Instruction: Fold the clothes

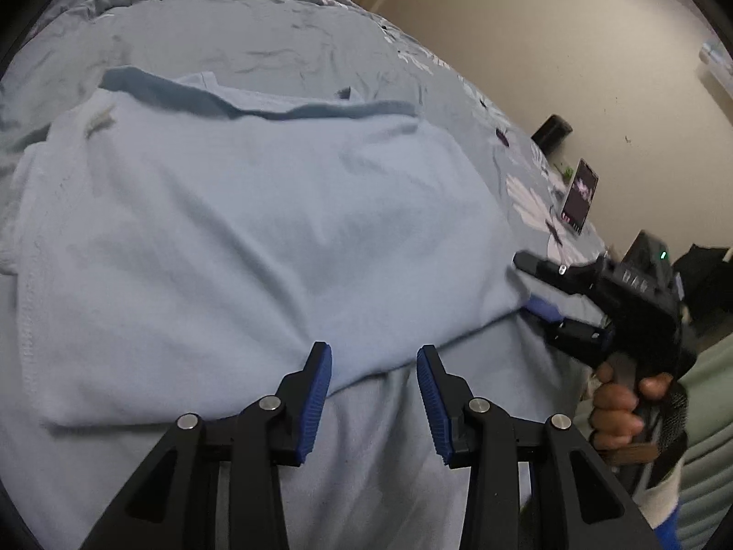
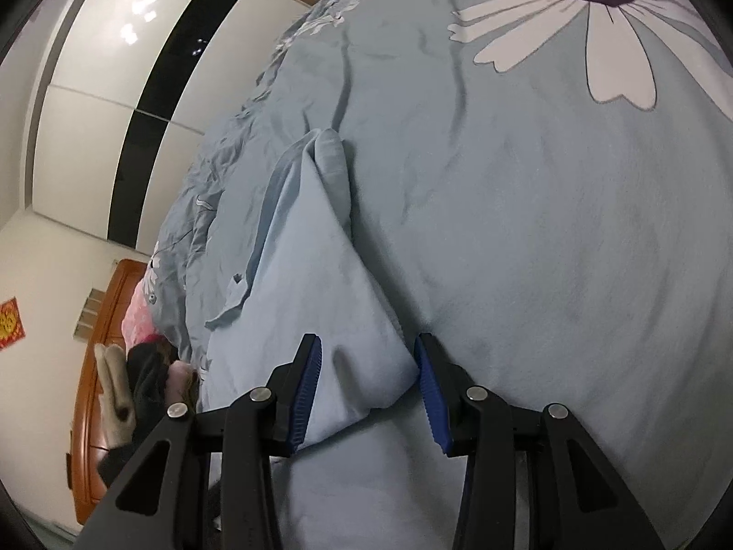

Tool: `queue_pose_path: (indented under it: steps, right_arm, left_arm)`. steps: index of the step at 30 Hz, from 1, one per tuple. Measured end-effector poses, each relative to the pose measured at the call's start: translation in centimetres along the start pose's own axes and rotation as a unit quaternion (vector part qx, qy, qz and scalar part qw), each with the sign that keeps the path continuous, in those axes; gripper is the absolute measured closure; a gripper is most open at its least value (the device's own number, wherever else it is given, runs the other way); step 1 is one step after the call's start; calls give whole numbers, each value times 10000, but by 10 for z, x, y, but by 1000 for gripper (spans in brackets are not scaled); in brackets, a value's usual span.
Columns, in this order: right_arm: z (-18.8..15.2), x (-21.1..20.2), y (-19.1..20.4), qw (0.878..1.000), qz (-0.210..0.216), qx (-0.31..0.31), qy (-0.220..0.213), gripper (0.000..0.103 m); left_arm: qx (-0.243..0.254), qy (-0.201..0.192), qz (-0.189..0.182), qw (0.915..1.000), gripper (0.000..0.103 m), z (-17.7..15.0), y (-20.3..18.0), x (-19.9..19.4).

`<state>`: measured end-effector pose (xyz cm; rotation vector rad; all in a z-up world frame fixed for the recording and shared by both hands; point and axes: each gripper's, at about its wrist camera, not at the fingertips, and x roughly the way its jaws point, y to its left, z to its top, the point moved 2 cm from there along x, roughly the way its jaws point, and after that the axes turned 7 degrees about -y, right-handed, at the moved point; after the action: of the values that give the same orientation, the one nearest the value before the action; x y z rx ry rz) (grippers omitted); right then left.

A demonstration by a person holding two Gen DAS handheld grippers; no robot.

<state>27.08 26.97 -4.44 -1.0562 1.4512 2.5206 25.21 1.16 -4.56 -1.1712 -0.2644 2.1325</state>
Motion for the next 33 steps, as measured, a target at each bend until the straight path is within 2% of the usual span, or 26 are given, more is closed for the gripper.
queue_pose_path:
  steps: [2, 3, 4, 5, 8, 10, 13, 16, 18, 20, 22, 23, 26, 28, 30, 32, 33]
  right_arm:
    - [-1, 2, 2, 10000, -8, 61, -23, 61]
    - [1, 3, 2, 9999, -13, 125, -58, 66]
    - [3, 5, 2, 9998, -19, 199, -83, 86]
    - [5, 6, 3, 9996, -23, 268, -102, 94]
    - [14, 8, 14, 9992, -153, 266, -262, 96]
    - [19, 10, 42, 9994, -105, -55, -337, 96]
    - [15, 21, 109, 9937, -5, -1067, -353, 96]
    - [-7, 35, 176, 9793, 343, -1986, -199, 96]
    - [-34, 43, 217, 9633, 757, -2574, -9, 96]
    - [-70, 48, 245, 9387, 1134, -3245, 263, 96]
    - [-108, 64, 257, 9169, 1110, -3780, 639, 96]
    - [-122, 75, 256, 9111, 992, -3914, 833, 96]
    - [-154, 109, 242, 9024, 555, -4061, 1327, 95]
    - [-167, 119, 232, 8992, 338, -4094, 1505, 92]
    - [-175, 119, 230, 8920, 350, -4207, 1614, 82]
    - [-180, 107, 229, 8814, 728, -4297, 1824, 63]
    - [-179, 99, 228, 8773, 954, -4310, 1883, 62]
  left_arm:
    - [-97, -29, -76, 9999, 61, 1, 2, -2]
    - [-163, -47, -141, 9998, 61, 1, 4, -5]
    - [-249, -70, -226, 9994, 60, 3, 7, -9]
    - [-332, -104, -291, 9990, 60, 4, 10, -14]
    - [-608, -404, -261, 9970, 60, 6, 32, -42]
    - [-773, -628, -175, 9949, 60, 8, 49, -62]
    - [-1062, -987, 18, 9894, 59, 11, 77, -92]
    - [-1369, -1313, 177, 9817, 59, 13, 103, -118]
    - [-1560, -1516, 282, 9756, 58, 12, 120, -135]
    - [-1716, -1666, 400, 9702, 57, 9, 134, -147]
    - [-1877, -1726, 476, 9658, 55, 6, 146, -154]
    - [-1976, -1729, 490, 9637, 55, 3, 153, -155]
    - [-2207, -1650, 394, 9605, 55, -3, 162, -152]
    - [-2266, -1588, 307, 9605, 55, -4, 163, -149]
    - [-2287, -1553, 219, 9608, 55, -3, 162, -145]
    - [-2253, -1523, 112, 9623, 54, 1, 159, -143]
    - [-2212, -1508, 65, 9635, 53, 3, 156, -141]
